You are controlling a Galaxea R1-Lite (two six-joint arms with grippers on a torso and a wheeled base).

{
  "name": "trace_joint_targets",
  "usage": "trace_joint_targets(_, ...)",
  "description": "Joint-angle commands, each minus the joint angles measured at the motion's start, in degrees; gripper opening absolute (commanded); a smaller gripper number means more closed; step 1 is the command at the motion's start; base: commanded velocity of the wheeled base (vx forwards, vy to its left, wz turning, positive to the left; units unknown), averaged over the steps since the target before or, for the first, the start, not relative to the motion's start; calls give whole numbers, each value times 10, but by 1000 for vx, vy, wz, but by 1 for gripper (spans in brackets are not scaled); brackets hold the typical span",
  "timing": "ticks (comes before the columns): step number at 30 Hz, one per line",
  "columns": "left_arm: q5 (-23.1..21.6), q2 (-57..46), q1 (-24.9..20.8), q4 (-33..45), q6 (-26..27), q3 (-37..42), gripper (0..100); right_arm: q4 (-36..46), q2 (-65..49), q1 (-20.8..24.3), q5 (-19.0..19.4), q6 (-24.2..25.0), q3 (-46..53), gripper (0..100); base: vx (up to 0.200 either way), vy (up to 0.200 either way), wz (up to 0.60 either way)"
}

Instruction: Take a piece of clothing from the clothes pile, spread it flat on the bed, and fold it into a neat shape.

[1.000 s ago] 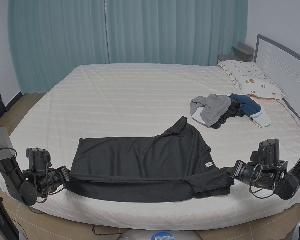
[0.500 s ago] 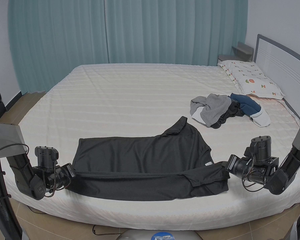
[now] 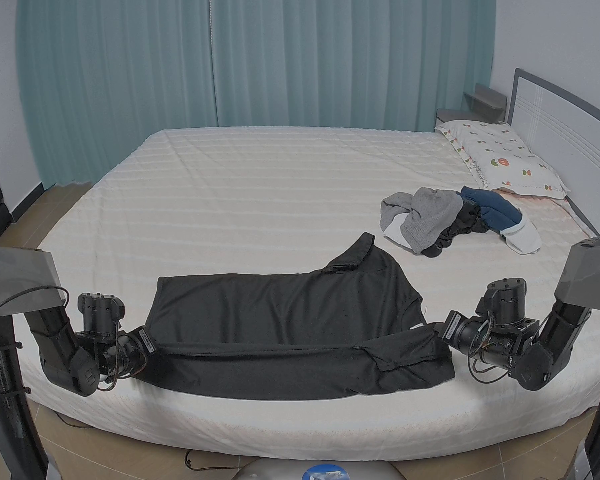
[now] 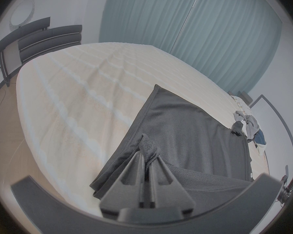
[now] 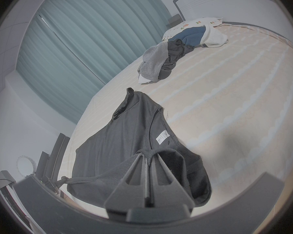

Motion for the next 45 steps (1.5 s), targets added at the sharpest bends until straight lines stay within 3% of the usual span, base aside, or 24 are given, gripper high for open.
trace_joint_targets(1, 0, 27, 0, 0, -9, -21, 100, -13, 54, 2, 0, 1, -21, 0, 0, 0, 0)
trace_joint_targets(2, 0, 31, -1, 1, -10, -23, 100, -14, 62, 2, 0, 1, -27, 100, 0, 0, 0)
trace_joint_targets(9, -1, 46, 0, 0, -16, -34, 100, -43, 77, 1, -1, 12, -37, 100, 0, 0, 0)
trace_joint_targets(13, -1, 41, 1, 0, -62, -44, 100, -43, 35, -7, 0, 46, -28, 100, 0, 0, 0)
trace_joint_targets(19, -5, 10, 20, -1, -78, -34, 100, -35, -21, 3, 0, 68, 13, 100, 0, 0, 0)
trace_joint_targets(23, -49, -17, 46, 1, -87, -24, 100, -6, -44, 19, 1, 91, 31, 100, 0, 0, 0)
trace_joint_targets(26, -107, -34, 52, 2, -134, -19, 100, 29, -45, 45, 5, 143, 26, 100, 0, 0, 0)
trace_joint_targets(31, -132, -30, 50, 6, -156, -10, 100, 74, -34, 73, 24, 184, 2, 100, 0, 0, 0)
trace_joint_targets(45, -133, 4, 48, 6, -173, -20, 100, 127, 35, 74, 17, 194, -63, 100, 0, 0, 0)
